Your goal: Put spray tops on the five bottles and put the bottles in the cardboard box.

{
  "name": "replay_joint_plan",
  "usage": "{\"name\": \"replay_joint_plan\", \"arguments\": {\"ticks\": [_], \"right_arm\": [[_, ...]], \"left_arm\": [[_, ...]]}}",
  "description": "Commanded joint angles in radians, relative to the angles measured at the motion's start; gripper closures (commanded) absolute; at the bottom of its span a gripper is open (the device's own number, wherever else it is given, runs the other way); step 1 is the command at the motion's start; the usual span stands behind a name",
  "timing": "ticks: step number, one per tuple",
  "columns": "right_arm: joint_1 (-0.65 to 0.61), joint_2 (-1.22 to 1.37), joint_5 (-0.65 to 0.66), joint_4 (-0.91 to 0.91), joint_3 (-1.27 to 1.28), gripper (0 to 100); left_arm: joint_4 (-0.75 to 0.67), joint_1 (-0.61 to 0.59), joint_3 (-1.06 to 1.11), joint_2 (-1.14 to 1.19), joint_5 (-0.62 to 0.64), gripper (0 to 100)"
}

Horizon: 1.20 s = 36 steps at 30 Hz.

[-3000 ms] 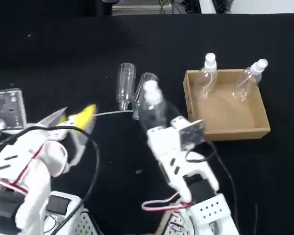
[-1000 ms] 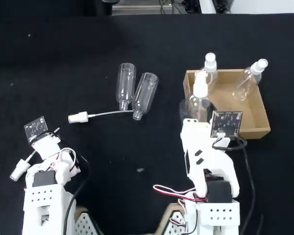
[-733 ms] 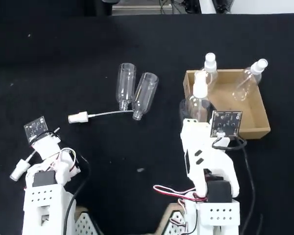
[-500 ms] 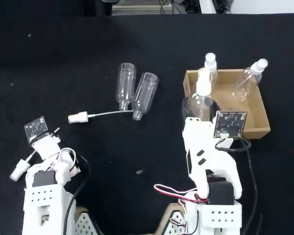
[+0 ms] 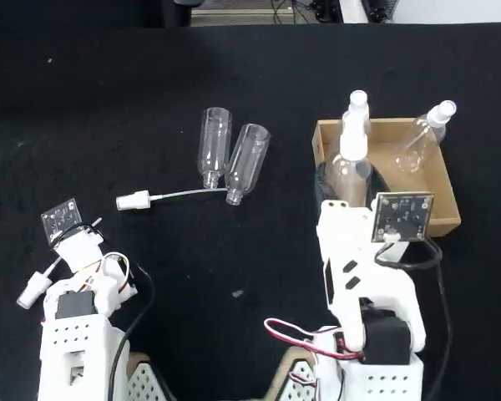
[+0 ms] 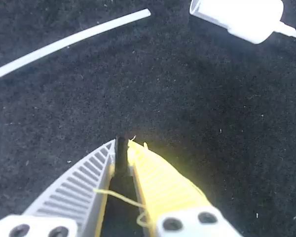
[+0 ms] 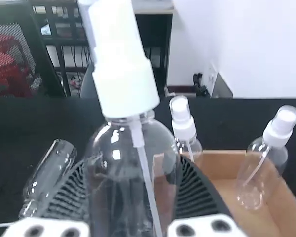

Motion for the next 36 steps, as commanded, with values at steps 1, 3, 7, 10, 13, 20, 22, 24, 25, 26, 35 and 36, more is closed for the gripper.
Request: {"name": "replay_joint_plan", "arguments": {"ticks": [1, 3, 7, 10, 13, 20, 22, 24, 25, 26, 35, 36], "right_arm": [[0.015, -0.008, 0.026, 0.002, -0.081, 98.7], [0.015, -0.008, 0.044, 0.006, -0.091, 98.7], [0.015, -0.008, 0.058, 0.057, -0.139, 98.7], [0.014, -0.007, 0.058, 0.094, -0.176, 98.7], [0.015, -0.007, 0.058, 0.107, -0.185, 98.7], [0.015, -0.005, 0.058, 0.034, -0.18, 98.7], [0.015, 0.015, 0.058, -0.008, -0.193, 98.7], [0.015, 0.068, 0.058, -0.023, -0.232, 98.7], [0.015, 0.105, 0.058, -0.028, -0.259, 98.7], [0.015, 0.148, 0.058, -0.029, -0.289, 98.7], [0.017, 0.503, 0.06, -0.181, -0.377, 98.3], [0.017, 0.507, 0.06, -0.204, -0.352, 98.3]], "left_arm": [[-0.011, -0.007, 0.002, -0.003, 0.005, 96], [-0.011, -0.007, 0.002, -0.003, 0.005, 96], [-0.011, -0.007, 0.002, -0.003, 0.005, 96], [-0.011, -0.007, 0.002, -0.003, 0.005, 96], [-0.011, -0.007, 0.002, -0.003, 0.005, 96], [-0.011, -0.007, 0.001, -0.003, 0.005, 96], [-0.011, -0.007, 0.002, -0.003, 0.005, 96], [-0.011, -0.007, 0.002, -0.003, 0.005, 96], [-0.011, -0.007, 0.002, -0.003, 0.005, 96], [-0.011, -0.007, 0.002, -0.003, 0.005, 96], [-0.011, -0.007, 0.002, -0.003, 0.005, 96], [-0.011, -0.007, 0.002, -0.003, 0.005, 96]]}}
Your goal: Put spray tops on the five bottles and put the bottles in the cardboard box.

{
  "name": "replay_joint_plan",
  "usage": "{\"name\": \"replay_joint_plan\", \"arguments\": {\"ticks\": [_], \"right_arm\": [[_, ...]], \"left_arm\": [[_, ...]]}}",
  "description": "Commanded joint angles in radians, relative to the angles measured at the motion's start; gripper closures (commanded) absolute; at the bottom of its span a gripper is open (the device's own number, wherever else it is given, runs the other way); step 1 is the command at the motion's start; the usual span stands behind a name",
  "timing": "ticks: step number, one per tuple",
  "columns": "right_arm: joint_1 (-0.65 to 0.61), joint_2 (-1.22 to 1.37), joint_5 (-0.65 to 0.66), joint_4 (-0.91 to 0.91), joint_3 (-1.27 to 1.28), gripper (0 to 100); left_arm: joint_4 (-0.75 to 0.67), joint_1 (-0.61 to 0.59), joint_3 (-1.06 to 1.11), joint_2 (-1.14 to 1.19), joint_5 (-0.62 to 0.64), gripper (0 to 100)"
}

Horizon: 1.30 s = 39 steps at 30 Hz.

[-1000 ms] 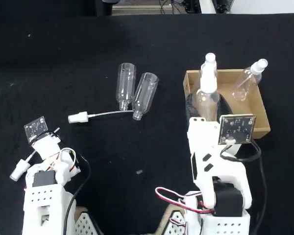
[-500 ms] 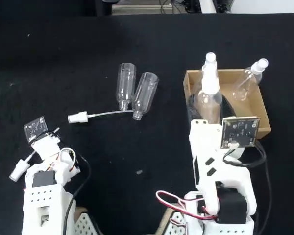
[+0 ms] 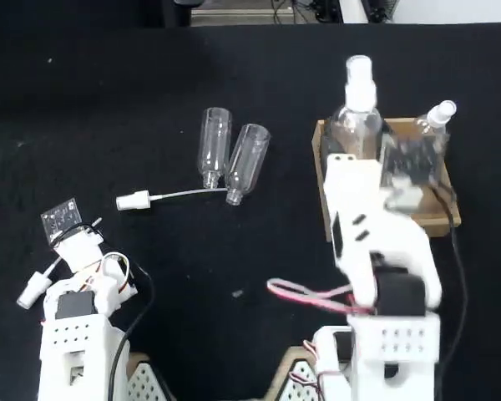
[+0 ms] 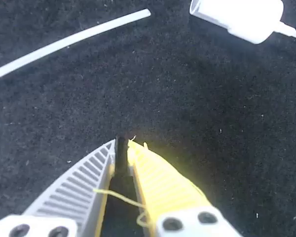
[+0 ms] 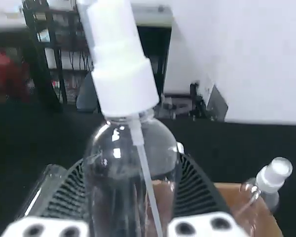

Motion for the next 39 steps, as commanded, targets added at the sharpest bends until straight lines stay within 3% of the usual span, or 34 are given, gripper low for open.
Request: {"name": "replay_joint_plan", "arguments": {"ticks": [1, 8, 13, 20, 28, 39], "right_arm": [[0.015, 0.031, 0.011, -0.106, 0.019, 98.3], [0.066, -0.021, 0.103, -0.483, 0.352, 98.7], [0.123, -0.021, 0.075, -0.812, 0.562, 98.7], [0.126, 0.081, -0.061, -0.753, 0.522, 98.8], [0.235, 0.302, -0.16, -0.766, 0.424, 98.8], [0.242, 0.484, -0.161, -1.175, 0.545, 98.8]], "left_arm": [[-0.011, -0.007, 0.002, -0.003, 0.005, 96], [-0.011, -0.007, 0.002, -0.003, 0.005, 96], [-0.011, -0.007, 0.002, -0.003, 0.005, 96], [-0.011, -0.007, 0.002, -0.003, 0.005, 96], [-0.011, -0.007, 0.002, -0.003, 0.005, 96], [-0.011, -0.007, 0.002, -0.003, 0.005, 96]]}}
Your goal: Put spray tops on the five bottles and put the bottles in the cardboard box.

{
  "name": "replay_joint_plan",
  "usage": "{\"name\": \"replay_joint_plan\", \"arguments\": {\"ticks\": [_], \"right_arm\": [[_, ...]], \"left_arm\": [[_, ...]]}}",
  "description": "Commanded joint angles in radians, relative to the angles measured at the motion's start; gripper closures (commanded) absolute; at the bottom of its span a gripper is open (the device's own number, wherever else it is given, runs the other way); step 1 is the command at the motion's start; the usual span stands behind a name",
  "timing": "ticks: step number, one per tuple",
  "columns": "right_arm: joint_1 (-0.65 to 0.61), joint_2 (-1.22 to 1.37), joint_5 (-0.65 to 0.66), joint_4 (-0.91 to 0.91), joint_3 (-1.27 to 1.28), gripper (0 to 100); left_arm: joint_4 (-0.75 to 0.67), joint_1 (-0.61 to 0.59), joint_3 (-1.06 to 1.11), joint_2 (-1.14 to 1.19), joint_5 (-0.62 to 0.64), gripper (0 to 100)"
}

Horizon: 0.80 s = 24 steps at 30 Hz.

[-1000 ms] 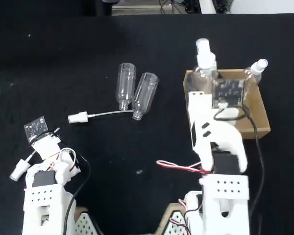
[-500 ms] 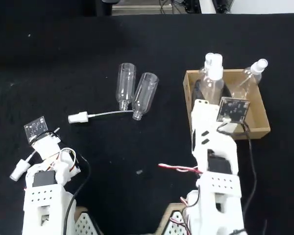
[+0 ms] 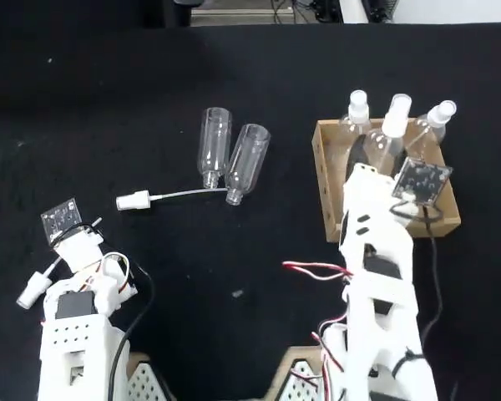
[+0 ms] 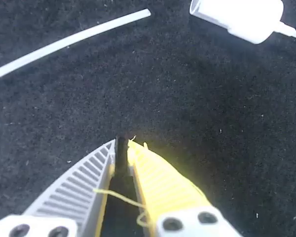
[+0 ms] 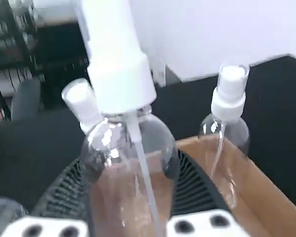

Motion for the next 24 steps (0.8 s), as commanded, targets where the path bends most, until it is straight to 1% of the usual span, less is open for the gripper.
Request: {"name": "replay_joint_plan", "arguments": {"ticks": [1, 20, 24], "right_arm": [[0.012, 0.051, -0.009, -0.126, 0.007, 98.8], [0.012, 0.406, -0.008, -0.482, 0.021, 98.8], [0.003, 0.473, -0.006, -0.614, 0.068, 98.8]], "left_arm": [[-0.011, -0.007, 0.002, -0.003, 0.005, 96], [-0.011, -0.007, 0.002, -0.003, 0.005, 96], [-0.011, -0.007, 0.002, -0.003, 0.005, 96]]}}
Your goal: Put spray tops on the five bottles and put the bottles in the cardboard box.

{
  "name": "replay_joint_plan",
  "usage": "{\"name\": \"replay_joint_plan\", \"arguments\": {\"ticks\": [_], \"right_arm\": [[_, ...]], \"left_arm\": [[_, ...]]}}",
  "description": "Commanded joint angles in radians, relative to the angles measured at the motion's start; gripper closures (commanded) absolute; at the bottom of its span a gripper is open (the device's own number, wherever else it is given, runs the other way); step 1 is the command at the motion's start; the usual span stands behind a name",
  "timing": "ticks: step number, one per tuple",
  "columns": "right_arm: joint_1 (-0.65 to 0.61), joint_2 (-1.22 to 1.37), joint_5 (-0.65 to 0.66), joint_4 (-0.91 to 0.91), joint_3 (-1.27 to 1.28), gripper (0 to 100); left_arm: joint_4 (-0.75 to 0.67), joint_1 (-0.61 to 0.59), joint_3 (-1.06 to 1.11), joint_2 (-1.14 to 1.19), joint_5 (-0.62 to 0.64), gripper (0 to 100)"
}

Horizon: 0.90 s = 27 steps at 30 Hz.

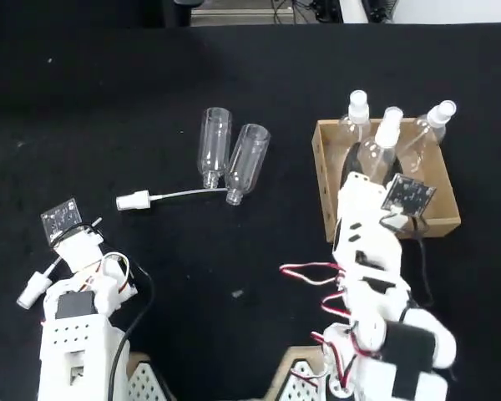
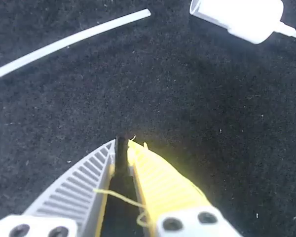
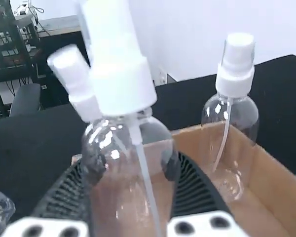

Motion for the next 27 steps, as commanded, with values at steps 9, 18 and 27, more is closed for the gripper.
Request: {"name": "replay_joint_plan", "arguments": {"ticks": [9, 18, 27], "right_arm": [[-0.035, 0.209, 0.072, -0.316, -0.01, 98.8], [-0.04, 0.423, 0.069, -0.559, -0.031, 98.8], [-0.04, 0.653, 0.069, -0.703, -0.12, 98.8]], "left_arm": [[-0.011, -0.007, 0.002, -0.003, 0.005, 96], [-0.011, -0.007, 0.002, -0.003, 0.005, 96], [-0.011, -0.007, 0.002, -0.003, 0.005, 96]]}}
